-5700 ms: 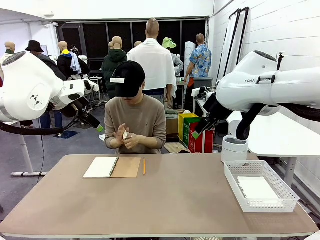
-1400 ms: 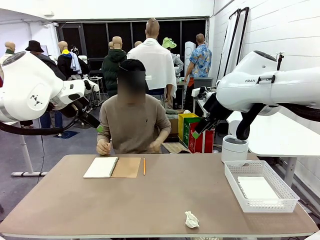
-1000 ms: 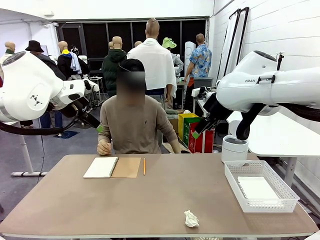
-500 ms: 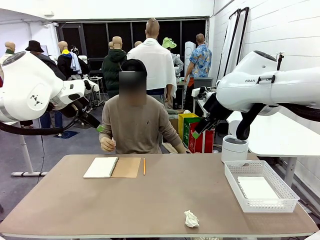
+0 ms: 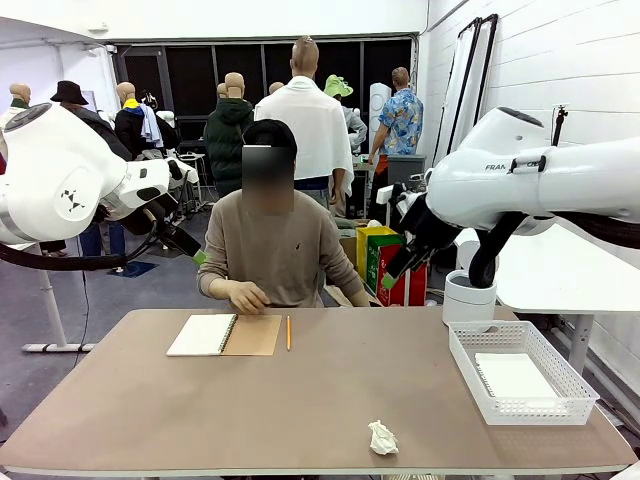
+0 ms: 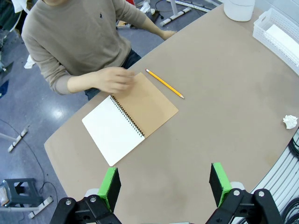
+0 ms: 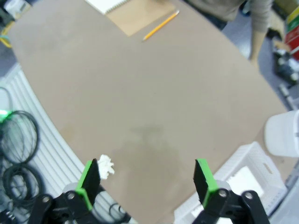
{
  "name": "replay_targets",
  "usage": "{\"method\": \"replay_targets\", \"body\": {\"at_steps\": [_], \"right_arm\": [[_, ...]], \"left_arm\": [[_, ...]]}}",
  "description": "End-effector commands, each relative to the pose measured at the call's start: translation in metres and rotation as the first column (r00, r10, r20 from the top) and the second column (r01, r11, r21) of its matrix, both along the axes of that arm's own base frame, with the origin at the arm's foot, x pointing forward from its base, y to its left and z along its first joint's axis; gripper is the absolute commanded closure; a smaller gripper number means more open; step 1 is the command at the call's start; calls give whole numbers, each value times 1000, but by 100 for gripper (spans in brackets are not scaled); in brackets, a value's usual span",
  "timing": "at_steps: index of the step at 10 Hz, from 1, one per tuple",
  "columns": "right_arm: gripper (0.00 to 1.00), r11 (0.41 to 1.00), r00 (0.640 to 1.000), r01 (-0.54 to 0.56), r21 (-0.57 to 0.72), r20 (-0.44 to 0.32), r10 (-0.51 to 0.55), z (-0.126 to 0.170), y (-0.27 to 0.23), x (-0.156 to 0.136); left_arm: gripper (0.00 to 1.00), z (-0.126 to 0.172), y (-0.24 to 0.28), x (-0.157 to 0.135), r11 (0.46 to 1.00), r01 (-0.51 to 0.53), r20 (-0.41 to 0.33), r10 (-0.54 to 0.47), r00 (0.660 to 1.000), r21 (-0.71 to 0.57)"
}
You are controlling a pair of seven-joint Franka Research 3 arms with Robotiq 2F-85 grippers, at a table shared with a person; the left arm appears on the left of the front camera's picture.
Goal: Sort the paper based on its condition.
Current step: If a person hands you a paper, place it in the Organizing basket , and if it's crumpled, put it in the Trash can.
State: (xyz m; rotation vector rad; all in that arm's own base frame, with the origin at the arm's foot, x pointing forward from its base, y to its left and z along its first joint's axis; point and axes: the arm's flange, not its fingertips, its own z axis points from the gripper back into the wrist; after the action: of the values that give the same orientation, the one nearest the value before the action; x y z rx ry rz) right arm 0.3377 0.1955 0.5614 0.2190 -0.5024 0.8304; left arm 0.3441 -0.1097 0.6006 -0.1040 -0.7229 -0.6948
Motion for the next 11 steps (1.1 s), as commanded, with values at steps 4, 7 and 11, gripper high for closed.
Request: {"method": "replay_targets", "body": {"at_steps": [4, 7, 11], "right_arm": [[0, 990, 1000, 0, -141, -29, -4, -66, 23, -37], [0, 979, 998, -23, -202, -70, 9, -114, 36, -52], [0, 978, 984, -62, -200, -175, 27, -143, 45, -48]], "left_arm": [[0, 1, 1, 1, 1000, 7, 7, -7, 1000, -9], [0, 1, 1, 1, 1000, 7, 7, -7, 1000, -9], [0, 1, 1, 1, 1000, 7, 7, -7, 1000, -9]]}}
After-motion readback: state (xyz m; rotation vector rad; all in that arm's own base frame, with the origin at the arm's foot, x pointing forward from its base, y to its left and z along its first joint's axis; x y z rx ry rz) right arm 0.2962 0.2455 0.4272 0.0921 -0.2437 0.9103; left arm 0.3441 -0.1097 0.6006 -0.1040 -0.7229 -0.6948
